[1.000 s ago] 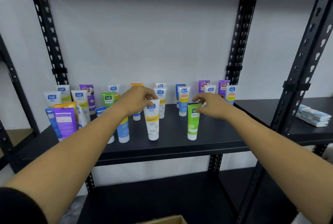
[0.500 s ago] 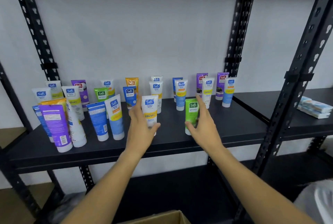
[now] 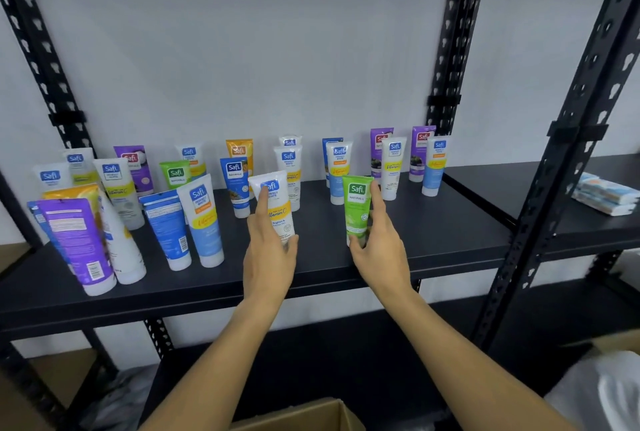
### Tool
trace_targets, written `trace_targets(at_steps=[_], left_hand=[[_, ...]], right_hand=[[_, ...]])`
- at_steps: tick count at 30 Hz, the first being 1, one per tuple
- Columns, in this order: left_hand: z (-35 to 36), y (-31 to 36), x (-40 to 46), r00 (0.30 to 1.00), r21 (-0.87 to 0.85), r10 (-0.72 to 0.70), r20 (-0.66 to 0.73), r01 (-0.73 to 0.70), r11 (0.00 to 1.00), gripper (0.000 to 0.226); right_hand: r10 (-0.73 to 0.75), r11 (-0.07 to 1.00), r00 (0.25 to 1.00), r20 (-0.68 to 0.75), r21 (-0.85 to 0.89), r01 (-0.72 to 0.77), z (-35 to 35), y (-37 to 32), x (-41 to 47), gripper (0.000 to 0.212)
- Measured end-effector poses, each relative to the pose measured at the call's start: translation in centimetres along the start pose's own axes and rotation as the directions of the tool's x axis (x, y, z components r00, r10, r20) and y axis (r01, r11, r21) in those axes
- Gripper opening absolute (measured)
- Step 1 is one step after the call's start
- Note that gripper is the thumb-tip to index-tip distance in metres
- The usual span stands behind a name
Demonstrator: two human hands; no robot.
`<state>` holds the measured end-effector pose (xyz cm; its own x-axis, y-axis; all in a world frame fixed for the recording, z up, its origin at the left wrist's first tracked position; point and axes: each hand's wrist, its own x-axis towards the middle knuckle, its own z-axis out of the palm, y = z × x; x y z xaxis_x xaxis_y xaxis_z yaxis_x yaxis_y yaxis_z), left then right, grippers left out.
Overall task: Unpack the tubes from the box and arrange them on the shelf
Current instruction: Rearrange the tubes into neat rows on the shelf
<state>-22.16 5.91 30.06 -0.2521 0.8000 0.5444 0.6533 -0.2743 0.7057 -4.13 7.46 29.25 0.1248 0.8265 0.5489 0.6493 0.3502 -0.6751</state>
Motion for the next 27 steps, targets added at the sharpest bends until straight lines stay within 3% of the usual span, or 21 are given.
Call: trace_targets(at_steps=[9,14,27], left_hand=[[4.5,4.4,1.5,0.993,-0.032,0.089,0.074,-0.087,0.996,0.102],[8.3,7.4,1.9,0.986,-0.039,0.122,0.115,-0.118,0.992,0.103],[17.4,12.6,2.1,0.963,-0.025,0.215,0.161,-0.214,0.977,0.101]], right_hand=[[-0.033,0.987,0.999,0.012,0.155,0.030,-4.7,3.7,3.7,0.100],[-0.057,0.986,0.995,0.083,0.158,0.044,-8.8,6.6,5.9,0.092],[-0.046,0.996,0.979,0.199,0.078,0.031,-15.1,13.4,9.9,0.094]])
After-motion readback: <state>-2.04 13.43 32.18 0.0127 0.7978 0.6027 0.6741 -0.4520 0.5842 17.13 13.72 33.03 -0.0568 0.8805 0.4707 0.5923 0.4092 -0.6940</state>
